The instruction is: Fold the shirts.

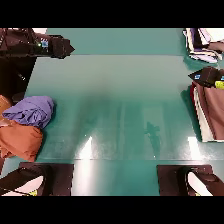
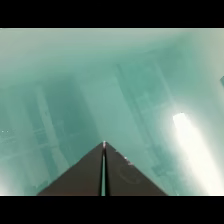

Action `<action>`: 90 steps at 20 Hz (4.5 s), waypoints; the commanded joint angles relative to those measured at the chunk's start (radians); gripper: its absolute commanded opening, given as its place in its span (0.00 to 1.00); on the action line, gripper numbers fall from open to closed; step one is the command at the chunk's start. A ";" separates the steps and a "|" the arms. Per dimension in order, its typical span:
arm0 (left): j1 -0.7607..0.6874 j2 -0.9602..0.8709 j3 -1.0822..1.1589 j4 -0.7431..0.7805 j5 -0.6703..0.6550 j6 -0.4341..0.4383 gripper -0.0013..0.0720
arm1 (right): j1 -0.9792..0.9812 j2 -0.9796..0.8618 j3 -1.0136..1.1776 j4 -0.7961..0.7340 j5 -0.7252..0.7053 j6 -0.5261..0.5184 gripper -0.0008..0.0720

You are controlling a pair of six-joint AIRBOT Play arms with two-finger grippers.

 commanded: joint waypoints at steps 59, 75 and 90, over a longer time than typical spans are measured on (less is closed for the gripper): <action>-0.030 0.246 0.219 0.276 -0.132 -0.110 0.05 | -0.001 0.013 0.384 -0.002 -0.073 -0.001 0.04; -0.480 -0.246 0.161 0.401 -0.315 -0.064 0.88 | -0.001 0.018 0.388 0.000 -0.002 0.000 0.04; -0.109 -0.248 -0.533 -0.332 -0.026 0.189 0.87 | -0.001 0.013 0.386 0.000 0.002 0.000 0.04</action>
